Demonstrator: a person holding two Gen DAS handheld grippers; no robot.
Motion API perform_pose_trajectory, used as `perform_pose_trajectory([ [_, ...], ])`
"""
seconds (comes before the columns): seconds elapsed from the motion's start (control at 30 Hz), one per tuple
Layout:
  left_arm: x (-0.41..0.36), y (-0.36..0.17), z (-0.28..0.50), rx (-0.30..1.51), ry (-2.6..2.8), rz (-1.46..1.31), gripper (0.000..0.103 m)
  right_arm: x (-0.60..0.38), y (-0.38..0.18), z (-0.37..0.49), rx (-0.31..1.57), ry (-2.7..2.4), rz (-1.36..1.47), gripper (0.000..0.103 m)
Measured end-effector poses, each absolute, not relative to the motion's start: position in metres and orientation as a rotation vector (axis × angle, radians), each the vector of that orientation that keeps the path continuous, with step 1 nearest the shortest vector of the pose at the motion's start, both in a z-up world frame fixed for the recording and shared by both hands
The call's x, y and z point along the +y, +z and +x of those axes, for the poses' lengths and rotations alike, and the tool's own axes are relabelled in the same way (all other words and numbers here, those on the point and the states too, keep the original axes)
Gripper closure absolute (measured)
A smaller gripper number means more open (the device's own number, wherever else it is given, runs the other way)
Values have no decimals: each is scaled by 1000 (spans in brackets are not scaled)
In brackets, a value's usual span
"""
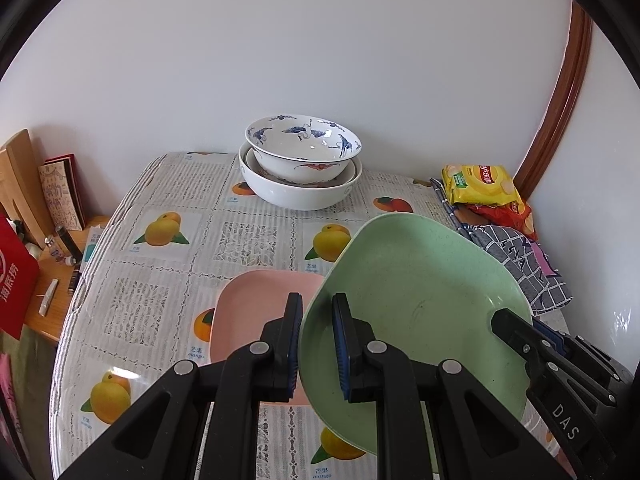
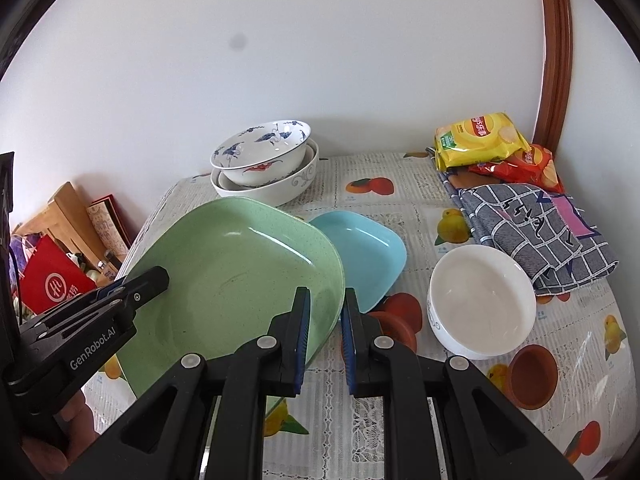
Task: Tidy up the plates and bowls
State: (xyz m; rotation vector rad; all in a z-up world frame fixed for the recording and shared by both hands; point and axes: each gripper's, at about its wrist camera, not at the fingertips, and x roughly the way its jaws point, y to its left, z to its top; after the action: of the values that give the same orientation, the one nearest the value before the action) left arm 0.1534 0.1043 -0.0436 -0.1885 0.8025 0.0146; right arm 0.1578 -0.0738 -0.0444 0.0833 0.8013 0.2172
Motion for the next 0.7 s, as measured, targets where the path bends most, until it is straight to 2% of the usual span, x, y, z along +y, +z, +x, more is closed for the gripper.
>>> perform_pose_trajectory([
  [0.7,124,-49,143,806,43,-213,88,-53,-48,153,803,240,67,88],
])
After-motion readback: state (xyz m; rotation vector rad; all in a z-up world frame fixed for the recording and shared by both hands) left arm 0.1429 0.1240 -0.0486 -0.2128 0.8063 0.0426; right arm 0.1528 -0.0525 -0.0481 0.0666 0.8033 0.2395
